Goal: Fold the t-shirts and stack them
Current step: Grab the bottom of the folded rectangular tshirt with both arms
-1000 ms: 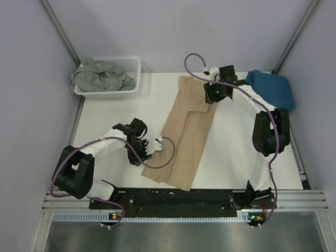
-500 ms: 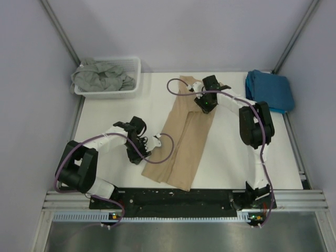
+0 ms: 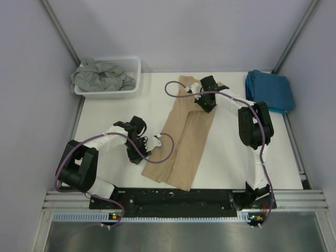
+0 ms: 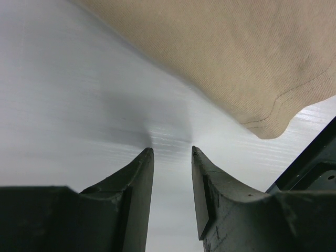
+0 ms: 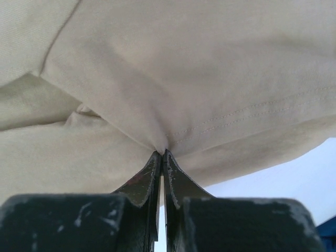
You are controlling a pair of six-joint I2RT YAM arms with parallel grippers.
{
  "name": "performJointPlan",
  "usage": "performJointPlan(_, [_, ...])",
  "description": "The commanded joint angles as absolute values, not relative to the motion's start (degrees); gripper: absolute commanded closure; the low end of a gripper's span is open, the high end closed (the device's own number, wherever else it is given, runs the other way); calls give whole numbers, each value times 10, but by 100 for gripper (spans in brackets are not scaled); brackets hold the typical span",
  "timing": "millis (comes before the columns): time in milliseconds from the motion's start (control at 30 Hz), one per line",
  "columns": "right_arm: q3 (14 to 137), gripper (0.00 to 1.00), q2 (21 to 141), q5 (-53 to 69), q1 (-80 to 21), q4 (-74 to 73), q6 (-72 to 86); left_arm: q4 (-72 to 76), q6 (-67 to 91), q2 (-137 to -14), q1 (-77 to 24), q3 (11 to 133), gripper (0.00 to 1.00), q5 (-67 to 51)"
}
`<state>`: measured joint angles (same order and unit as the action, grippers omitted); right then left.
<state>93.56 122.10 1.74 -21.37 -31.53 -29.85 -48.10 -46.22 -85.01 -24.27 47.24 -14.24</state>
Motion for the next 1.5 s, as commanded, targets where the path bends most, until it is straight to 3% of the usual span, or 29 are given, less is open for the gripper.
performJointPlan(0, [933, 99, 1163, 3, -241, -334, -306, -487, -468, -847, -238, 489, 60, -150])
performJointPlan(300, [920, 93, 1177, 10, -243, -359, -289, -497, -475, -846, -236, 493, 60, -147])
performJointPlan(467, [918, 84, 1187, 4, -239, -368, -289, -523, -491, -832, -236, 498, 60, -158])
performJointPlan(633, [899, 68, 1146, 23, -229, -380, -281, -572, -545, -795, -236, 519, 59, -234])
performJointPlan(800, [829, 48, 1010, 123, -241, -335, -253, -606, -669, -747, -236, 518, 51, -377])
performJointPlan(900, [730, 45, 912, 199, -284, -305, -318, -606, -770, -716, -238, 484, 43, -416])
performJointPlan(1133, [533, 34, 736, 332, -400, -335, -563, -619, -938, -686, -257, 418, 37, -402])
performJointPlan(1467, [423, 36, 708, 246, -638, -330, -538, -528, -884, -691, -331, 359, 35, -301])
